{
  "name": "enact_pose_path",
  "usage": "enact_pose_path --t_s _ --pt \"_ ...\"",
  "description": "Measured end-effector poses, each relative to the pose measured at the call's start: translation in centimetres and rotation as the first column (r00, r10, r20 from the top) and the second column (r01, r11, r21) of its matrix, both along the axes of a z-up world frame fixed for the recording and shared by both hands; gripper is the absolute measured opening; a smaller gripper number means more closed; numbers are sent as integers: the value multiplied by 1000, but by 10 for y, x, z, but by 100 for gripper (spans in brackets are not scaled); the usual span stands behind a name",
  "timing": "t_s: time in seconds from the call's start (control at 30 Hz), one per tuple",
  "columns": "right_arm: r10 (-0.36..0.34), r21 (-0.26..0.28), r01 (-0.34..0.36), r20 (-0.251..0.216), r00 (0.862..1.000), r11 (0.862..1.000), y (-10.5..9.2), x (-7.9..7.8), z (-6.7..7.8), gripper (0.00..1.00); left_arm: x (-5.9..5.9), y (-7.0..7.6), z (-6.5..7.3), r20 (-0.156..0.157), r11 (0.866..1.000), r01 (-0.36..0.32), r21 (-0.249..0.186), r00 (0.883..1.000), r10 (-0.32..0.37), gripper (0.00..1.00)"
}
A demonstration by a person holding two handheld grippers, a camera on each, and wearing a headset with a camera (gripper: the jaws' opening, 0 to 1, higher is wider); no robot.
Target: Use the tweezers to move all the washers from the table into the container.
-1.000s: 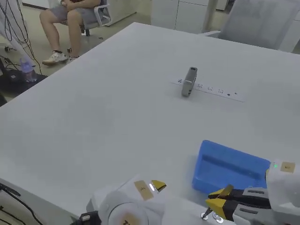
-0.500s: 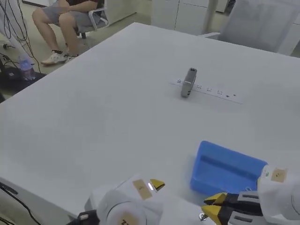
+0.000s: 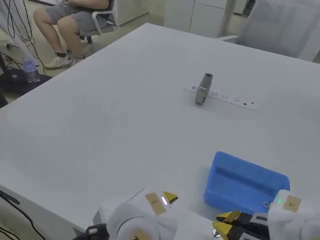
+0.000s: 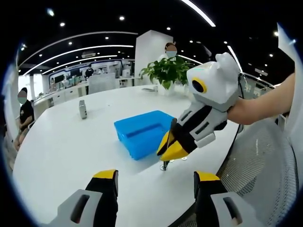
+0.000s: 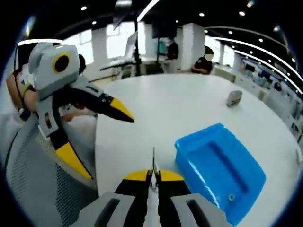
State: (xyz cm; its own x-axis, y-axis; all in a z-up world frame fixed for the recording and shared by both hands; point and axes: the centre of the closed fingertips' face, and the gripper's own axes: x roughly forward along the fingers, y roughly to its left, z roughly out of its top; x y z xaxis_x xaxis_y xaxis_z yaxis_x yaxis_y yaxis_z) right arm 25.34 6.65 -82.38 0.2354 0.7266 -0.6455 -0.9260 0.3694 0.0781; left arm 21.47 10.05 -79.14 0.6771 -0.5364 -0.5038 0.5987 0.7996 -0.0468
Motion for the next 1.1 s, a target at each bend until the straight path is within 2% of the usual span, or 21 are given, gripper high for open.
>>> enact_pose_path --t_s 0.07,0.2,0.33,0.7,0.77,0.9,1.0,1.1 --pt "-28 11 29 -33 999 1000 -2 1 2 2 0 0 0 0 1000 0 0 1000 0 65" --pt "-41 15 42 -62 997 999 -4 3 9 3 0 1 0 0 1000 -4 -2 1000 4 64" --pt "-40 8 41 -65 997 999 -4 5 24 3 0 0 2 6 1000 -3 -13 1000 3 64" --pt "-5 44 8 -75 997 999 -2 18 66 3 0 0 1 3 1000 -4 -13 1000 4 64" --pt "0 23 1 -55 998 1000 -5 26 70 3 1 0 1 4 1000 -4 -17 1000 5 64" --pt "-33 34 35 -40 999 999 -11 48 79 3 1 1 3 9 1000 -13 -23 1000 13 64" --pt "-55 6 55 -17 998 998 -17 61 78 3 1 1 3 9 1000 -16 -26 1000 16 64" --pt "-65 -12 65 -23 998 998 -21 70 72 3 1 1 3 8 1000 -13 -27 1000 14 64"
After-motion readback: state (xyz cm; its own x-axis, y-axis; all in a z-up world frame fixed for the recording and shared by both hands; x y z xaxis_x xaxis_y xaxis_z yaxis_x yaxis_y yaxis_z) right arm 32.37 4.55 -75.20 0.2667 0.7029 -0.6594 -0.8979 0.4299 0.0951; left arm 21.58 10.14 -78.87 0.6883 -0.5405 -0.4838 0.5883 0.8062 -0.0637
